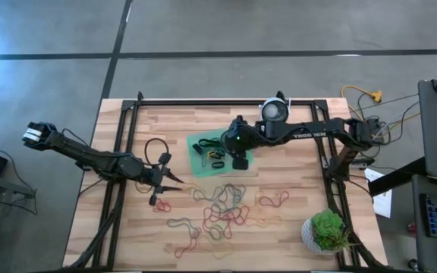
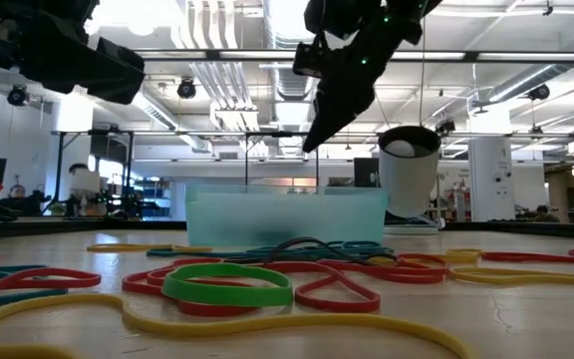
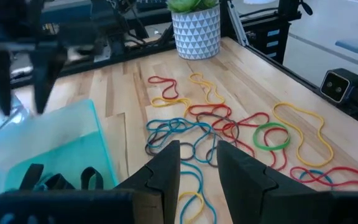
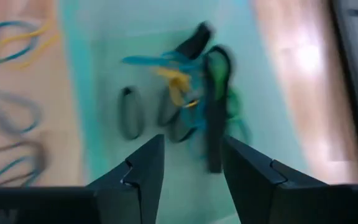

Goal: Pick and place rubber bands into bin
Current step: Put the red rubber band into the green bin

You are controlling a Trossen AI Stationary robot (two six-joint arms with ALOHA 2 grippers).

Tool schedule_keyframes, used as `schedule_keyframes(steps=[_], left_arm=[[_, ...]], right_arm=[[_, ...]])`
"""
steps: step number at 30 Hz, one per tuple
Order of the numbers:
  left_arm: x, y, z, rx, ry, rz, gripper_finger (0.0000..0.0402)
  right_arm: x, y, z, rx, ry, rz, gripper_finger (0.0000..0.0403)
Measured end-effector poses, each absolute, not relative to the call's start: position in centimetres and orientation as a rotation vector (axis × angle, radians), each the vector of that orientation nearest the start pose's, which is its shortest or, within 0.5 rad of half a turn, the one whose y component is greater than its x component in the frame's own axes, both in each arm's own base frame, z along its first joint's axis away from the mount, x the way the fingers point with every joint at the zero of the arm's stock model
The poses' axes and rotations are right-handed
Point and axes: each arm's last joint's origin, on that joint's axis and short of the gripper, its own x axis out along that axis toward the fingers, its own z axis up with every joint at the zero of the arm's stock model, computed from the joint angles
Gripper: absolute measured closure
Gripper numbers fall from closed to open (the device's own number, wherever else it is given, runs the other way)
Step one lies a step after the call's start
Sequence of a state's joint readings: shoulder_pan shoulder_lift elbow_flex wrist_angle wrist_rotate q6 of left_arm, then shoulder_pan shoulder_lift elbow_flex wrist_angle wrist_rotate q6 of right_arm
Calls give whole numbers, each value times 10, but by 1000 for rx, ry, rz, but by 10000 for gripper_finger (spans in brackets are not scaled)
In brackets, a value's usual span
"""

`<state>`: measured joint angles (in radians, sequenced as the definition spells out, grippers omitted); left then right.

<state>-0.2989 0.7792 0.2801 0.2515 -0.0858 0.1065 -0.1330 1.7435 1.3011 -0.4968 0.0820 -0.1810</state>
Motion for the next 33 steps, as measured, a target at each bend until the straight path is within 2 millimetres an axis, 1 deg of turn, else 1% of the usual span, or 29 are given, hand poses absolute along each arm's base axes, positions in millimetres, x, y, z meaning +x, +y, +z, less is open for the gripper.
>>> schedule_keyframes(steps=[3,6,11,19,25,29,33], left_arm=[[161,-47,195,102,266,-221,311],[159,-46,186,37,342,-212,311],[156,-46,174,-74,469,-178,311],[162,-48,159,-96,579,-162,311],[165,-53,143,-227,727,-231,311],[167,-57,138,-288,802,-305,311],[170,-61,139,-356,839,-366,311]], right_arm=[[362,-35,234,-117,996,-34,261],[360,-11,233,-121,1027,53,269],[356,35,234,-178,1032,172,281],[341,110,235,-214,1017,313,299],[326,161,238,-274,939,449,310],[317,184,240,-316,890,514,317],[309,199,241,-370,865,498,323]])
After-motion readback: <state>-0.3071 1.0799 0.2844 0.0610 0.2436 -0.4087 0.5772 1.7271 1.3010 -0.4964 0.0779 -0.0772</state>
